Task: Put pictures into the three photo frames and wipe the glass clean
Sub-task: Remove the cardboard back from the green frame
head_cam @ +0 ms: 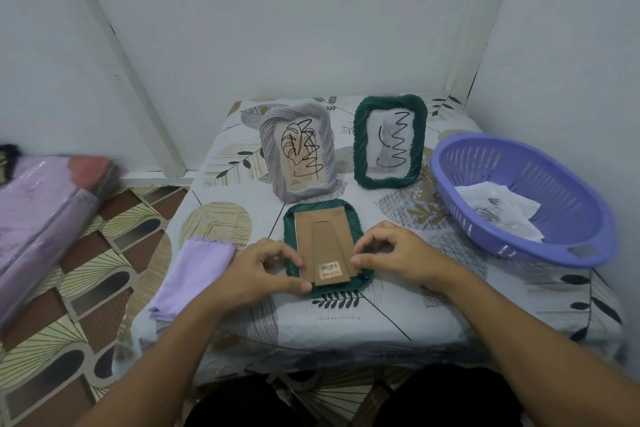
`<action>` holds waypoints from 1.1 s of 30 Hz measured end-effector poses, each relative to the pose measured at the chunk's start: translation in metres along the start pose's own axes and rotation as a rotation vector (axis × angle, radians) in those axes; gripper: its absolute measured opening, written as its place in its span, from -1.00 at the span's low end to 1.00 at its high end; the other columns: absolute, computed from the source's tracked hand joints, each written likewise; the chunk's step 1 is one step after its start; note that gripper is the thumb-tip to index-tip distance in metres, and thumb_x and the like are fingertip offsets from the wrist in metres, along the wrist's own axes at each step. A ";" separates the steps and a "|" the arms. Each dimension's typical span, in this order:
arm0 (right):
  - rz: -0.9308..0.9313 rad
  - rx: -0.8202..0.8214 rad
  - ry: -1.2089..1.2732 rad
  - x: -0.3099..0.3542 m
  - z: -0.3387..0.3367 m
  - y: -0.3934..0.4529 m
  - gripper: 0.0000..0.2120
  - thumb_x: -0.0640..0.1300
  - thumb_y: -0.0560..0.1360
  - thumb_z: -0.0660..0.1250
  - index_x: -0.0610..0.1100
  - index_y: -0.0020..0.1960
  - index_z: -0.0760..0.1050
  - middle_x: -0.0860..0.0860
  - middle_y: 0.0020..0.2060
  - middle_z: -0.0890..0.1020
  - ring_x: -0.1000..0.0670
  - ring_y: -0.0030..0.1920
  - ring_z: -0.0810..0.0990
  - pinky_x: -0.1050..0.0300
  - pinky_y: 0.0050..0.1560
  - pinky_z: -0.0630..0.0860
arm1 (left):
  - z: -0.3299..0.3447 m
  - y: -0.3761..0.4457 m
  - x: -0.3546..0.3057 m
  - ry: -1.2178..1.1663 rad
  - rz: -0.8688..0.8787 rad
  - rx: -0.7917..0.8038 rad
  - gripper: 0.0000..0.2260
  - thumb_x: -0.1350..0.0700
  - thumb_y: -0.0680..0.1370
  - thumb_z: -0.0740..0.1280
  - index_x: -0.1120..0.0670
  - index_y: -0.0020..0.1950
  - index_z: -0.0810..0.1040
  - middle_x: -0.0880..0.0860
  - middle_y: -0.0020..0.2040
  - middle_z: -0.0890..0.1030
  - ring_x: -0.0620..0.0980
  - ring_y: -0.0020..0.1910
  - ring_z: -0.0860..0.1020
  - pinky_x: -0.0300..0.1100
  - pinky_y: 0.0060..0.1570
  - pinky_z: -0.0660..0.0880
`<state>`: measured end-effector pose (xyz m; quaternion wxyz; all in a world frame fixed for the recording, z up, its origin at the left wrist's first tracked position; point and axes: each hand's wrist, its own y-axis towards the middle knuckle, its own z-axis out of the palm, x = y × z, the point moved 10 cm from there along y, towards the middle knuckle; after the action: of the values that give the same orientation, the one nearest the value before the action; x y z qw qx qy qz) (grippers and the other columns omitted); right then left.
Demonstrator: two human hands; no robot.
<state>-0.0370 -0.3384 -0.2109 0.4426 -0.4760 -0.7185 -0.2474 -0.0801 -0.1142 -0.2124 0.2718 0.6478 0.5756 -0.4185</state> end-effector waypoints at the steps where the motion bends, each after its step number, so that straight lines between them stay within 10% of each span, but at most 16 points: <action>1: 0.002 0.043 0.031 0.001 0.000 0.000 -0.78 0.07 0.32 0.64 0.05 -0.11 0.71 -0.08 0.03 0.59 -0.08 0.05 0.60 -0.01 0.22 0.55 | 0.001 0.000 -0.002 0.030 0.001 0.033 -0.65 -0.07 0.22 0.68 -0.08 -0.07 0.69 -0.02 0.02 0.51 -0.23 -0.11 0.44 -0.34 -0.12 0.36; 6: 0.053 0.244 -0.078 -0.003 0.010 0.001 -0.66 0.06 0.19 0.71 0.09 -0.09 0.70 0.06 0.13 0.48 0.15 0.18 0.50 0.27 0.30 0.38 | 0.008 -0.002 -0.003 0.120 -0.014 0.163 -0.65 -0.05 0.23 0.69 -0.12 -0.05 0.70 -0.01 0.16 0.43 -0.12 0.21 0.41 -0.31 0.15 0.35; 19: 0.064 0.225 -0.088 -0.001 0.010 0.000 -0.69 0.01 0.18 0.72 0.04 -0.12 0.72 0.09 0.07 0.45 0.23 0.10 0.48 0.44 0.11 0.37 | 0.008 -0.004 -0.005 0.153 -0.036 0.135 -0.68 -0.04 0.24 0.68 -0.18 -0.06 0.72 -0.02 0.13 0.41 -0.10 0.21 0.39 -0.22 0.27 0.36; 33: 0.052 0.224 -0.086 -0.002 0.011 0.003 -0.67 0.03 0.15 0.72 0.06 -0.12 0.74 0.09 0.07 0.48 0.21 0.09 0.50 0.30 0.22 0.43 | 0.011 -0.001 -0.002 0.169 -0.070 0.176 -0.73 -0.07 0.25 0.65 -0.20 -0.08 0.75 0.00 0.05 0.31 -0.04 0.12 0.35 -0.50 -0.01 0.28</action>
<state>-0.0386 -0.3295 -0.2179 0.4678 -0.4526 -0.7473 -0.1334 -0.0836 -0.1244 -0.2160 0.1496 0.6815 0.5800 -0.4204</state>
